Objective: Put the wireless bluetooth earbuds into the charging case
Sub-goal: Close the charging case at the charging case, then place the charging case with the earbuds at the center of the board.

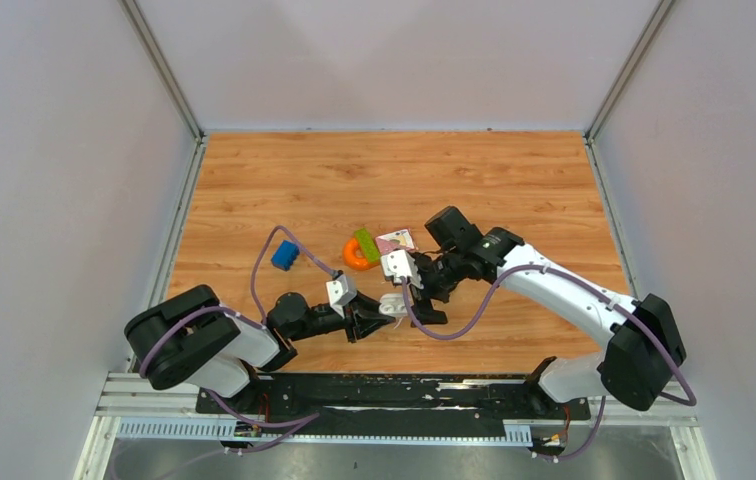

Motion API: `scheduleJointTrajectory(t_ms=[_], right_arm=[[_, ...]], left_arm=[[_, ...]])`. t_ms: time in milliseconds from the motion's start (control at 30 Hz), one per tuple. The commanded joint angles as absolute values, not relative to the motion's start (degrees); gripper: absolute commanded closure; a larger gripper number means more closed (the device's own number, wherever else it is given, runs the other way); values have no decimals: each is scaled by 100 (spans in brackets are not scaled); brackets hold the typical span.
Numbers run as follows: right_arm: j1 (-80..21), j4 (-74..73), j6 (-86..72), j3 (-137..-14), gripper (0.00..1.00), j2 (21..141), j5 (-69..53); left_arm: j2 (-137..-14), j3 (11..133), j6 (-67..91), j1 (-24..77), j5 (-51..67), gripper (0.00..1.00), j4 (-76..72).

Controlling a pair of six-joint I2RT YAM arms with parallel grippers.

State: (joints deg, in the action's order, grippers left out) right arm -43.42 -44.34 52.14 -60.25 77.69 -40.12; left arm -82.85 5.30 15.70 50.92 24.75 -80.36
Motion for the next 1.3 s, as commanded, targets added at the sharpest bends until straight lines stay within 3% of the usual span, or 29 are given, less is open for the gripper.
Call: scheduleJointTrajectory(t_ms=[0,700,900,1133,1267], right_arm=[[-4344,-4644,5636,-6000,3,7886,-4338],[-4517,-4821,5971,-5888,2,7378,-4534],[-4249,-3187,4393,-5736,2,7068,-2767],[-3853,-2414,3680,-5559,1,7152,-2415],[-3716,-1568,3014,-5545,0,7286,-9]], left_arm=[[-8068,485,1438,5115,2411,99,-8346],[-7958,691,1631,5106,1820,100,-7485],[-8214,871,1672,5106,2010,100,-7267],[-8659,1289,2383,5077,1820,97,-6709],[-9231,1450,4303,4853,1606,93,-7261]])
